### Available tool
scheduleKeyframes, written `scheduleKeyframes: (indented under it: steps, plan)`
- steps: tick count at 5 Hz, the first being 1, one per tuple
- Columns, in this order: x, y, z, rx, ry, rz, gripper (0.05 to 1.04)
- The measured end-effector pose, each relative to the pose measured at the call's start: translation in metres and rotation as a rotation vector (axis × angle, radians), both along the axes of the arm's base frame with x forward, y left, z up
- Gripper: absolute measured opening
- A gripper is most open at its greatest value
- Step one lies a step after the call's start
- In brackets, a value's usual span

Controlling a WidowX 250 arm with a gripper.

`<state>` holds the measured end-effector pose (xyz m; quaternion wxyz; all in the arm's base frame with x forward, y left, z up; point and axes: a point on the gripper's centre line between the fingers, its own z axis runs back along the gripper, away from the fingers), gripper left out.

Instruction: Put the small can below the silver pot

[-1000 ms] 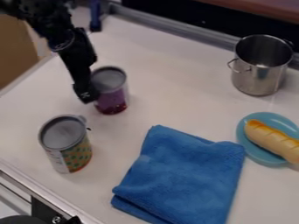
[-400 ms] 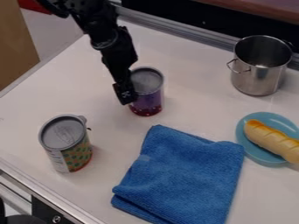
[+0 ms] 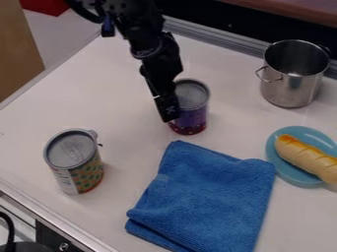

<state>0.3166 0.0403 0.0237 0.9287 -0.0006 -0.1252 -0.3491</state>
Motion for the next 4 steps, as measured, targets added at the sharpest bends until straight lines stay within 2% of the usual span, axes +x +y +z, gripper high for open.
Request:
scheduleKeyframes:
  steps: [1, 2, 3, 4]
  plan:
    - [0.015, -0.010, 0.008, 0.009, -0.036, 0.039, 1.000]
    - [0.023, -0.023, 0.004, 0.002, -0.037, 0.058, 1.000]
    - [0.032, -0.037, 0.003, -0.017, -0.109, 0.110, 1.000]
    - [0.038, -0.047, 0.009, -0.049, -0.117, 0.132, 1.000]
